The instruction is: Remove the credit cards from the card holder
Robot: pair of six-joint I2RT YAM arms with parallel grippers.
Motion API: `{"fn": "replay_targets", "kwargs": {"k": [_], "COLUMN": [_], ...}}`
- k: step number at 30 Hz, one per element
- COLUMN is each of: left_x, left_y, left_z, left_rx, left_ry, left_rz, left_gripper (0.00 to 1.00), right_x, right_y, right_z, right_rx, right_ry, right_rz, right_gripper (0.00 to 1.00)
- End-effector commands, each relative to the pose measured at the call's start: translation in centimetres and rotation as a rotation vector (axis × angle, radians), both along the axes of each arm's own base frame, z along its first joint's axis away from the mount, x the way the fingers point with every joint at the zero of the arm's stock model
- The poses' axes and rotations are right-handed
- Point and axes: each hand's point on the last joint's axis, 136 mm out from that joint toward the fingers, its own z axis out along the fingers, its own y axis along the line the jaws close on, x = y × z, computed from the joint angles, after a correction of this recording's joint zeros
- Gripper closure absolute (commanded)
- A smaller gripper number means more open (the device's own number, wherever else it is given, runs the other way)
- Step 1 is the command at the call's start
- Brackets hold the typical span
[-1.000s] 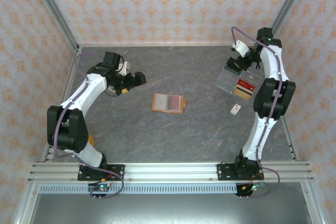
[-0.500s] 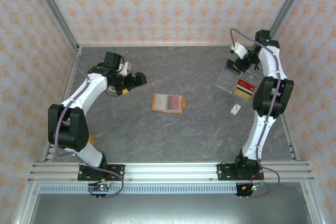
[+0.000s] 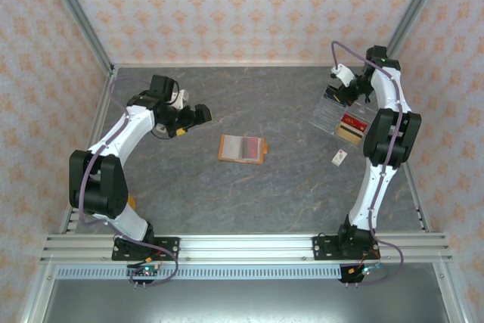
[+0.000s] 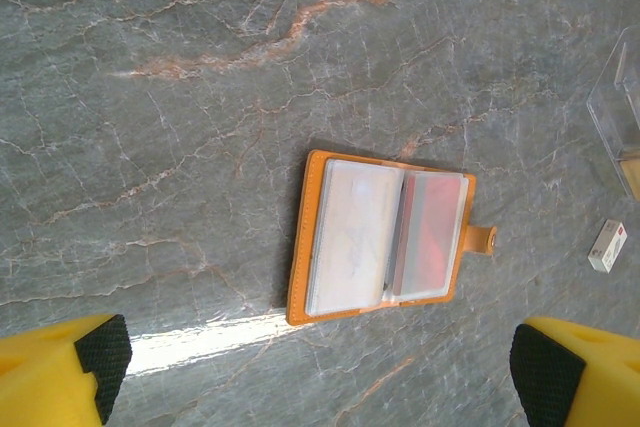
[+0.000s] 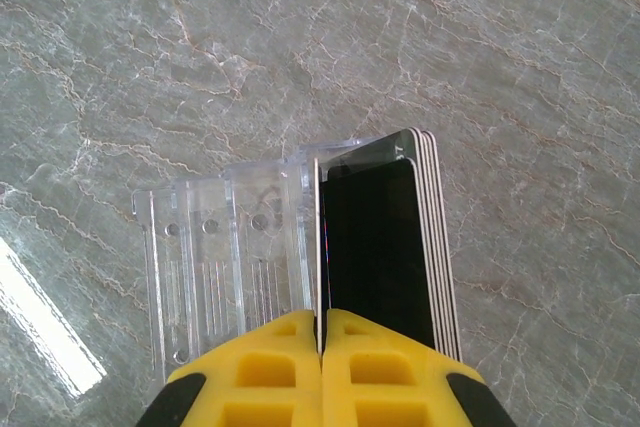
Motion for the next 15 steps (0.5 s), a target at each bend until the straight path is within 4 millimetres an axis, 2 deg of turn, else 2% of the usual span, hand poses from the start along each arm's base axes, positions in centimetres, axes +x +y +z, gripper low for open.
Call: {"fn": "replay_targets", "kwargs": {"k": [1,6,15], "left_x": [0.5,0.5,0.4], "left_y": [0.0,0.0,0.0], "left_z": [0.4,0.4,0.5], "left_rx": [-0.014,-0.012,-0.012], "left_ry": [-0.014,-0.016,-0.021], "left_rz": [-0.010,-0.012,-0.017], "left_gripper": [0.00,0.00,0.00], "right_x": [-0.4,-0.5,-0.3], "right_y": [0.8,2.0,4.5], "right_z": [-0.2,0.1,-0.9], "right_rx": [0.076,0.113,0.104], "right_ry": [0.038,0.033,0.054], "right_rz": [-0.017,-0.019,-0.008], "right_gripper": [0.99,0.96,0.94]}}
